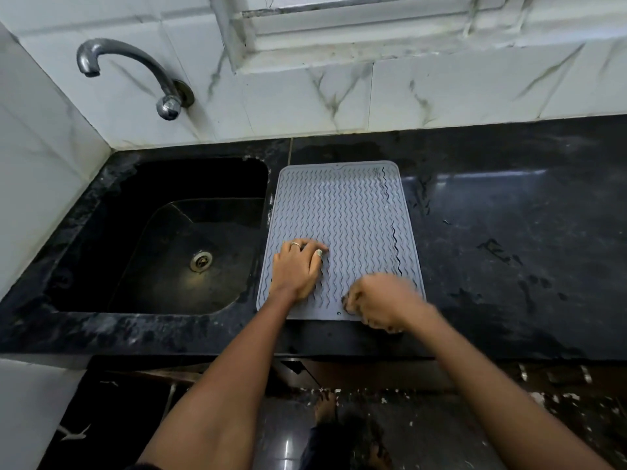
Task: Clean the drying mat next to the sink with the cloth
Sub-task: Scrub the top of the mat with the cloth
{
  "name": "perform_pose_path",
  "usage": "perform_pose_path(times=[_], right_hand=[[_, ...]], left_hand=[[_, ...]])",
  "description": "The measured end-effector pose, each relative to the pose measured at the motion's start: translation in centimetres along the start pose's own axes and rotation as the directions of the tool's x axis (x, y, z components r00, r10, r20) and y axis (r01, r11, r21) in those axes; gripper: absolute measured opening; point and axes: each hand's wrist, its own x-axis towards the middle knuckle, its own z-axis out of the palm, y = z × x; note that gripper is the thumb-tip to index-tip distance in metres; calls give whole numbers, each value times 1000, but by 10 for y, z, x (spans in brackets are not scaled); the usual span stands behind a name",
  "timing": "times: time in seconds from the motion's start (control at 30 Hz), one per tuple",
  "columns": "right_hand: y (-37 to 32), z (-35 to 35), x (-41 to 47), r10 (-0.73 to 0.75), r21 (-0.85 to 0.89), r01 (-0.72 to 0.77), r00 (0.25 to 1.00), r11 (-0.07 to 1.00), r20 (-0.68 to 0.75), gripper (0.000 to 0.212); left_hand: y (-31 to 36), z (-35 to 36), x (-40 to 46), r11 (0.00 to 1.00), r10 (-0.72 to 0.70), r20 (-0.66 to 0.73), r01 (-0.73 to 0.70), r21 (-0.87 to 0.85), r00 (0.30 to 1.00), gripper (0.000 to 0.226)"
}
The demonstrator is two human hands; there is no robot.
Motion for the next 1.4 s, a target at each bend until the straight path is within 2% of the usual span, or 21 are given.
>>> perform_pose_path(times=[0.07, 0.17, 0.23, 0.3, 0.37, 0.47, 0.6, 0.63, 0.77, 0.93, 1.07, 1.17, 1.23, 1.33, 1.4], right_hand=[[10, -34, 24, 1, 132, -15, 995, 991, 104, 21], [13, -74, 69, 52, 266, -42, 998, 963, -29, 21], [7, -95, 94, 80, 152, -45, 969, 987, -232, 25], [3, -112, 123, 64, 0, -70, 906, 998, -419, 33], [2, -124, 153, 71, -52, -109, 875, 993, -479, 39], [6, -127, 196, 120, -130, -178, 924, 975, -364, 49], [17, -99, 246, 213, 61, -204, 921, 977, -326, 65], [20, -88, 254, 219, 62, -210, 922, 976, -321, 65], [40, -61, 277, 150, -54, -195, 880, 979, -450, 52], [39, -64, 286, 125, -61, -188, 828, 980, -547, 41], [23, -45, 250, 139, -22, -187, 801, 982, -583, 39], [7, -30, 197, 141, -30, -181, 851, 983, -506, 43], [-2, -30, 176, 201, 11, -211, 914, 977, -353, 43], [-5, -58, 191, 307, 213, -252, 909, 944, -283, 26], [2, -79, 227, 340, 257, -253, 855, 933, -391, 29]], left_hand=[[-3, -3, 21, 995, -43, 33, 46, -92, 999, 37], [-7, -10, 60, 978, -105, 25, 107, -180, 994, 39], [-10, -14, 84, 965, -168, -3, 164, -205, 986, 33], [-15, -17, 110, 964, -205, 6, 203, -173, 979, 30], [-21, -19, 139, 972, -195, 43, 199, -129, 980, 31], [-28, -18, 175, 980, -169, 104, 178, -87, 980, 38], [-35, -10, 207, 994, -53, 118, 63, -85, 992, 46], [-36, -7, 212, 997, -25, 136, 34, -67, 990, 48], [-43, 8, 223, 997, 43, 222, -56, 54, 974, 54], [-44, 16, 218, 991, 63, 158, -80, 107, 985, 54], [-46, 17, 219, 989, 63, 152, -82, 121, 986, 54], [-46, 17, 218, 990, 64, 149, -82, 119, 987, 54], [-45, 17, 218, 989, 63, 151, -82, 123, 987, 54], [-45, 16, 220, 988, 49, 167, -72, 133, 985, 54], [-45, 16, 220, 988, 53, 173, -77, 133, 984, 54]])
